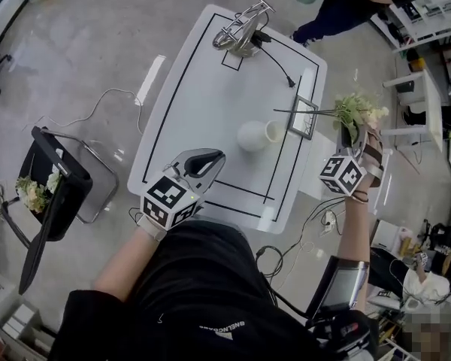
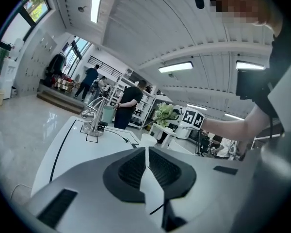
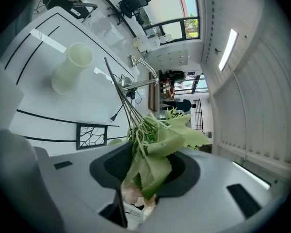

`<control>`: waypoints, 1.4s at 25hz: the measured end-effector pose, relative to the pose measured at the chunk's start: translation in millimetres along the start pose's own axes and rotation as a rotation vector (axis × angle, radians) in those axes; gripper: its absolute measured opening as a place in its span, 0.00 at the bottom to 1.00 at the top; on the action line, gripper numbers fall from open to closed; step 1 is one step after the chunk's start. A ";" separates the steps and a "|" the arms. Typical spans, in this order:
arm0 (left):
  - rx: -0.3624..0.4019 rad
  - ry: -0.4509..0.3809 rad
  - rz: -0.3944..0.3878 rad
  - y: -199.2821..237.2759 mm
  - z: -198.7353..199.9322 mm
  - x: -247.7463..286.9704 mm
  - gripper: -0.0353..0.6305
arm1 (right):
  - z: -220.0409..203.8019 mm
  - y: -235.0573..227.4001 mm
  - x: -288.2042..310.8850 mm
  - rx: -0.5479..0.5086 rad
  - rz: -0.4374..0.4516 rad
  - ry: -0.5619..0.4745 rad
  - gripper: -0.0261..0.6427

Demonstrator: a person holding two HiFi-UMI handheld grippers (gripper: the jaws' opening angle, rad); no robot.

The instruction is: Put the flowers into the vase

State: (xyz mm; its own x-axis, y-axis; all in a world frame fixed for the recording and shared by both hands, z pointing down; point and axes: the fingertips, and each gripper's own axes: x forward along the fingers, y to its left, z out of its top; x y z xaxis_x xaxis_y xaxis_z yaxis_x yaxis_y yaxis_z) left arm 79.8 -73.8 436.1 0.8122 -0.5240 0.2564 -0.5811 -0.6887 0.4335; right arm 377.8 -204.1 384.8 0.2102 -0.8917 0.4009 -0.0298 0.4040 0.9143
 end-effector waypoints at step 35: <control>0.163 0.244 -0.208 -1.3 -26.0 125.4 0.13 | 67.5 23.2 -70.4 -0.424 -0.060 0.080 0.28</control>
State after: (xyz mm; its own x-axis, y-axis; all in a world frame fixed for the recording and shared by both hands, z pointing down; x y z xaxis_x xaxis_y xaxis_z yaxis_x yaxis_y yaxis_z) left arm 183.7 -125.5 490.2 0.8906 -0.2427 0.3847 -0.3866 -0.8494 0.3592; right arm 296.3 -145.7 381.7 0.2746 -0.9042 0.3273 0.3854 0.4153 0.8240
